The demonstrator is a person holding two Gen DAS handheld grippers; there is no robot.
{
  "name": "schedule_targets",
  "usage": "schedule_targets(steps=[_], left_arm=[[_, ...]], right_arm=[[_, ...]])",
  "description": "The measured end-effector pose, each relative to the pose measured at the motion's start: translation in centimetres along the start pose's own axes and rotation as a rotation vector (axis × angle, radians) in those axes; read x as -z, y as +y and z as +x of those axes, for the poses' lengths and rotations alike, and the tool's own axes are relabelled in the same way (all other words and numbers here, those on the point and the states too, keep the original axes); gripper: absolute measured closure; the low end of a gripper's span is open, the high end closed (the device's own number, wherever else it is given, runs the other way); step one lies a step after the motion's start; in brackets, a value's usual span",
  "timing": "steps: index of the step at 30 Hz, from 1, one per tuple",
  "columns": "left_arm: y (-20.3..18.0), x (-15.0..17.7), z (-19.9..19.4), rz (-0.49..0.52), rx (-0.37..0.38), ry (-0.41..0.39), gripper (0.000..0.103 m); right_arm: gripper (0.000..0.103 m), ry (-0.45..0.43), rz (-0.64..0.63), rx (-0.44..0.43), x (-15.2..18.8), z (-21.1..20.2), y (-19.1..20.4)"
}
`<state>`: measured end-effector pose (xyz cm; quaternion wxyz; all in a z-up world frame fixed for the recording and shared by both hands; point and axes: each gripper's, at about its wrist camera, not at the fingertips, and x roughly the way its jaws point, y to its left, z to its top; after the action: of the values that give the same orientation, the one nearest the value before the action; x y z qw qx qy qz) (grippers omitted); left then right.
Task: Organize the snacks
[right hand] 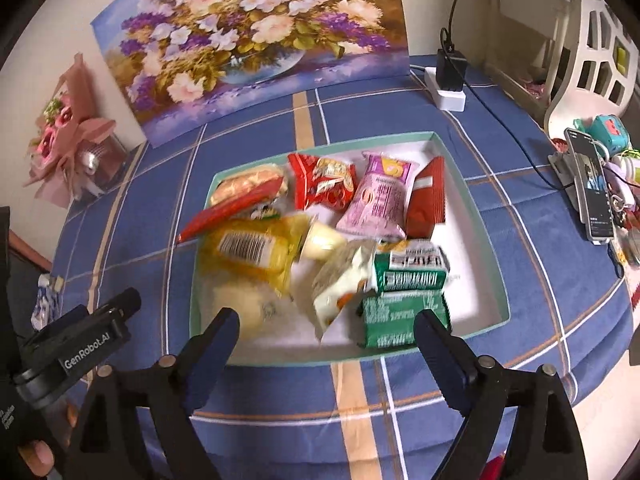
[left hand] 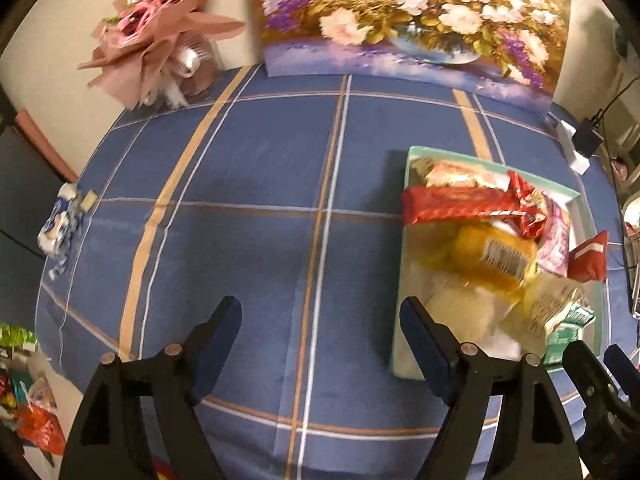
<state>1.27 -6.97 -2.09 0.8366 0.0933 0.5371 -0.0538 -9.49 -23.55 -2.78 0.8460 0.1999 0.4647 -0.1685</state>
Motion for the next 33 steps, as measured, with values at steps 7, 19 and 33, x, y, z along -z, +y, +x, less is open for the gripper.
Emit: schedule_targets(steps=[7, 19, 33], left_arm=[[1.1, 1.7, -0.4, -0.017, -0.020, 0.003, 0.021], [2.1, 2.1, 0.7, -0.019, -0.007, 0.022, 0.012], [2.6, 1.8, 2.3, -0.020, 0.020, 0.049, 0.005]], right_arm=[[0.000, 0.000, -0.007, 0.010, 1.3, -0.2, 0.1], [0.000, -0.003, 0.001, 0.022, 1.0, 0.5, -0.1], [0.000, 0.003, -0.012, 0.033, 0.6, 1.1, 0.3]])
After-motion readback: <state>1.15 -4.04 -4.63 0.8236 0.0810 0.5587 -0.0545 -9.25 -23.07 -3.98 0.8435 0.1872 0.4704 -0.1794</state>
